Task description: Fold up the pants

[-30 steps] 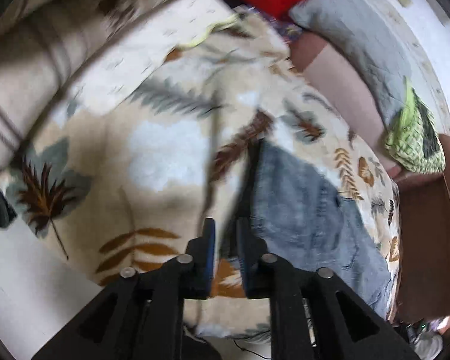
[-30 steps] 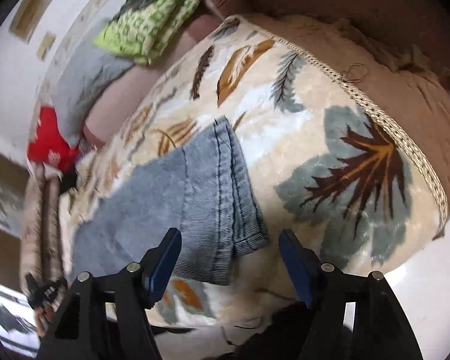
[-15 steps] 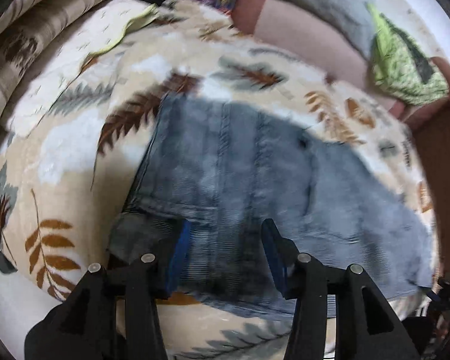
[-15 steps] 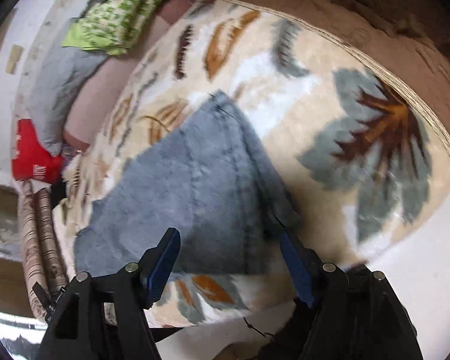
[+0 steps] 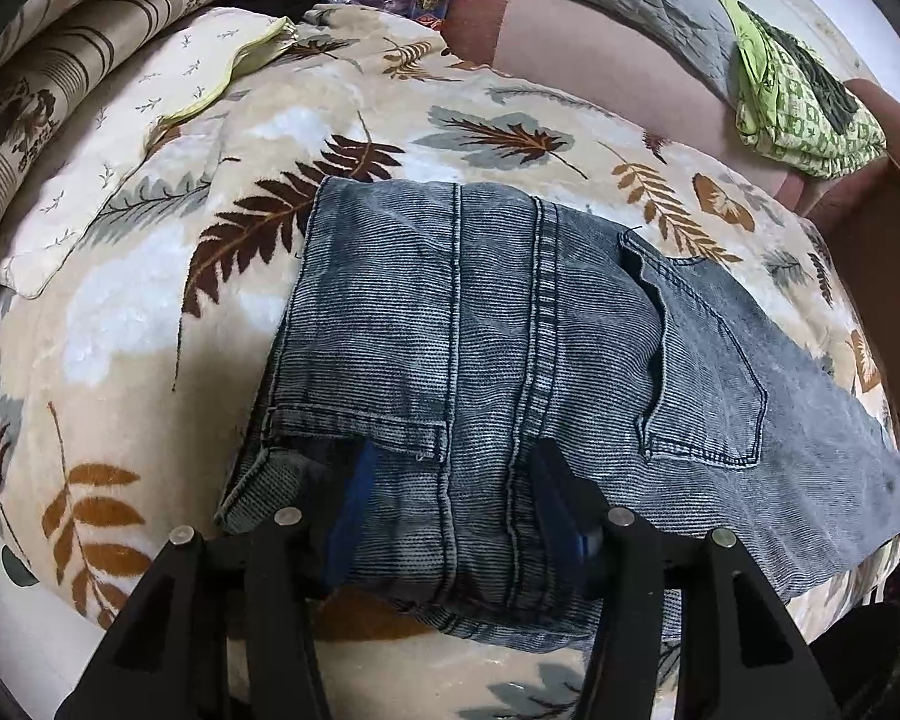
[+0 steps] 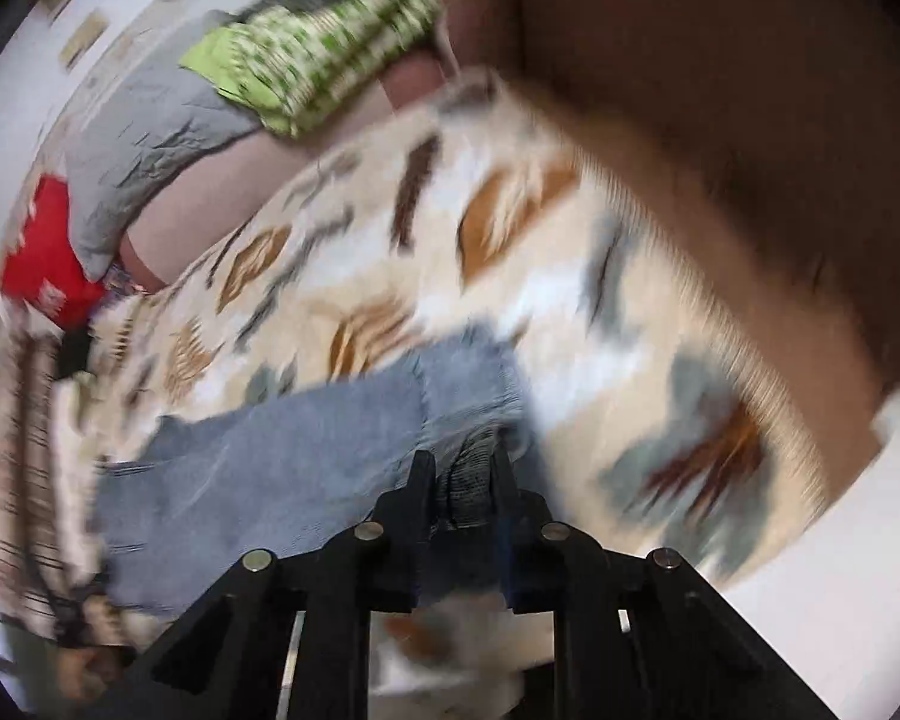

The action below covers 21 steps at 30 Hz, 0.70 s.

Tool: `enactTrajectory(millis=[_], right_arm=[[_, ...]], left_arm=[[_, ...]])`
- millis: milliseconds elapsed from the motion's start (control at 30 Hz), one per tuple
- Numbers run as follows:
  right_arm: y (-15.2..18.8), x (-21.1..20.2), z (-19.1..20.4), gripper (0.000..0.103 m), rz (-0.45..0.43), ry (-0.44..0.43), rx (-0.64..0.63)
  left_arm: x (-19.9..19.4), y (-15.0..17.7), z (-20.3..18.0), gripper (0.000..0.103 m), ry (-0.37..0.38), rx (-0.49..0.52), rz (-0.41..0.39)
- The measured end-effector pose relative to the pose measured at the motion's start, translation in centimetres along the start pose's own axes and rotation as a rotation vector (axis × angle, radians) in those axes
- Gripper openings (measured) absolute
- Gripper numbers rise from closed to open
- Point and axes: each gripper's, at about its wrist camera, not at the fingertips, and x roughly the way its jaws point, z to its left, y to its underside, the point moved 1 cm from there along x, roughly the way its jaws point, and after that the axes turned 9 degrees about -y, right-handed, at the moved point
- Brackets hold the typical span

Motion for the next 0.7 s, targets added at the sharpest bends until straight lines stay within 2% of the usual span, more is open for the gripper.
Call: enactTrajectory(millis=[33, 67, 167, 200, 233, 267, 333, 400, 467, 533, 567, 600, 633, 700], right_arm=[[0.1, 0.4, -0.1, 0.019, -0.002, 0.015, -0.008], [0.7, 1.5, -0.9, 0.019, 0.032, 0.007, -0.005], [3.3, 5.8, -4.3, 0.023, 0.206, 0.065, 0.070], [3.8, 6.1, -5.0, 0.029, 0.212, 0.058, 0.097], [3.7, 5.7, -5.2, 0.037, 0.182, 0.049, 0.113], [3.2, 4.9, -5.0, 0.041, 0.137, 0.044, 0.116], [1.9, 3.6, -4.3, 0.065, 0.071, 0.010, 0.095], [0.0, 3.4, -3.2, 0.067, 0.035, -0.005, 0.051], [-2.5, 5.1, -1.9, 0.067, 0.029, -0.031, 0.009], [-4.4, 7.7, -1.9, 0.066, 0.063, 0.022, -0.025], [-5.0, 9.5, -2.0, 0.066, 0.093, 0.042, -0.035], [-5.6, 11.3, -2.2, 0.050, 0.133, 0.041, -0.038], [-5.5, 11.8, -2.4, 0.015, 0.153, 0.038, -0.041], [-5.4, 12.9, -1.4, 0.014, 0.182, 0.074, -0.111]], left_arm=[[0.0, 0.0, 0.1, 0.057, 0.005, -0.001, 0.001], [0.0, 0.0, 0.1, 0.057, 0.007, -0.001, 0.000], [-0.1, 0.0, 0.1, 0.057, 0.002, 0.014, 0.000], [-0.1, 0.0, 0.1, 0.057, -0.002, 0.013, 0.001], [-0.3, -0.1, 0.0, 0.057, -0.012, 0.012, 0.000], [-0.5, -0.1, -0.2, 0.057, -0.021, 0.011, -0.001], [-1.6, -0.4, -0.6, 0.057, -0.038, 0.009, -0.031], [-2.8, -0.6, -0.9, 0.057, -0.043, 0.022, -0.075], [-3.6, -0.8, -1.5, 0.057, -0.054, 0.044, -0.108], [-3.2, -0.8, -1.9, 0.057, -0.110, 0.084, -0.105], [-2.2, -0.6, -2.0, 0.057, -0.170, 0.102, -0.083], [-1.3, -0.4, -1.8, 0.058, -0.209, 0.112, -0.054], [-0.1, 0.0, -1.5, 0.061, -0.227, 0.111, -0.019], [0.0, 0.4, -0.5, 0.063, -0.186, 0.070, -0.038]])
